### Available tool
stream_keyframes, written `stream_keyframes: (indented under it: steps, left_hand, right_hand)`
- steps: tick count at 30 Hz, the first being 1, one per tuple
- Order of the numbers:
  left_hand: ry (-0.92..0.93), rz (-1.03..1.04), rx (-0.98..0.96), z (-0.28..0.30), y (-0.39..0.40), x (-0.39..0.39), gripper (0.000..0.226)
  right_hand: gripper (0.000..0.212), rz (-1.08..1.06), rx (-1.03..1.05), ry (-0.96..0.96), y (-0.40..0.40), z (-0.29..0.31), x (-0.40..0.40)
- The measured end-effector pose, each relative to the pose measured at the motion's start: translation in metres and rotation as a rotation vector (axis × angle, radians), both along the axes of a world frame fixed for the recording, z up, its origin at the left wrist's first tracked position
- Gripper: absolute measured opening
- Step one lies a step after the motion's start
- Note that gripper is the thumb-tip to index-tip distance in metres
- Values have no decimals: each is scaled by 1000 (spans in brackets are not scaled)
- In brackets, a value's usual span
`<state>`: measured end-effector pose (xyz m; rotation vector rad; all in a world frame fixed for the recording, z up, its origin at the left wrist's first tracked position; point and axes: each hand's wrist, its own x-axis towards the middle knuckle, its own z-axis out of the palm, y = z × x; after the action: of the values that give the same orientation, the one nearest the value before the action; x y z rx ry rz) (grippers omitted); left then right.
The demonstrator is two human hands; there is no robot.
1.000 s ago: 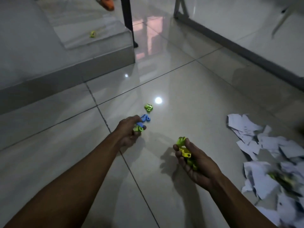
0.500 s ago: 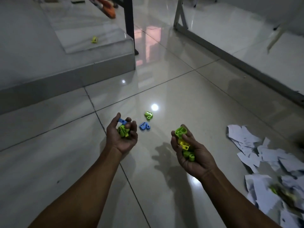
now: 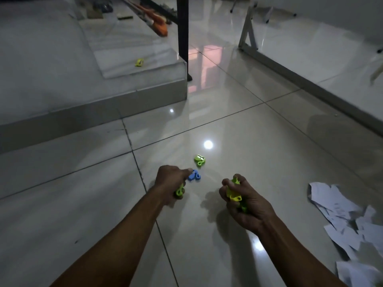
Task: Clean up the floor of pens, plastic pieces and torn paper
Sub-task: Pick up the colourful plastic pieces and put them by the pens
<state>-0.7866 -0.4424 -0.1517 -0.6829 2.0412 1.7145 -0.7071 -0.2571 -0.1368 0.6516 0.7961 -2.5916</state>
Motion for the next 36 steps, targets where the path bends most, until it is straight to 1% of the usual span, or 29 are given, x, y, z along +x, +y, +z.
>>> stream_keyframes:
  steps: [2,3,4,7,9,10,13,15,18,19,21,23,25,29,31,33,36]
  left_hand:
    - [126,-131,-475,-6,6,-1,50]
    - [170,-197,-668,-6,9,-2,56]
    - [208,-252,-777,-4,12,-2,61]
    - [274,-448,-858,-6,20,-3,84]
    - [288,-574,-920,-11,25,-4,91]
    - [303,-599,-944,-15,27,-5,88]
    - [365,-631,-993,-17,31,-9,68]
    - [395,-668,-995,-16,32,-9,60]
    - [407,-625,-915,-15,22,-4,46]
    - [392,-602,-863,-15,17,-1,44]
    - [361,-512,-728,-17,6,9,43]
    - [321,-438,-627,-17,-6,19,43]
    - [276,-392,-551,-15,-17,27,43]
    - [237,-302,-476,-4,-28,33,44]
    - [255,-274,-472,2,-28,37,44]
    - [278,-255,-446,8,-23,43,46]
    - [284,-245,-387,18,-11,47,51]
  right_hand:
    - [42,25,105,-36,1,-3,-2]
    - [33,24,135,-49,2,-5,-3]
    - [29,26,159,-55,4,-7,-5]
    - [28,61,310,-53,11,-11,-11]
    - [23,114,450,-62,13,-12,-18]
    - [25,137,518,-79,13,-11,-23]
    - [35,139,716,-137,10,-11,-39]
    - [36,157,875,-83,1,-13,-51]
    - [36,200,1191,53,-17,-21,-75]
    - [37,220,1319,87,-23,-26,-85]
    - [46,277,1580,163,-33,-32,-101]
    - [55,338,1742,225,-45,-34,-113]
    - [55,396,1834,253,-53,-33,-121]
    - [30,488,1980,258,-64,-27,-117]
    - [24,521,2024,276,-64,-23,-104]
    - [24,527,2034,277,-56,-20,-86]
    - [26,513,1937,224,-37,-25,-61]
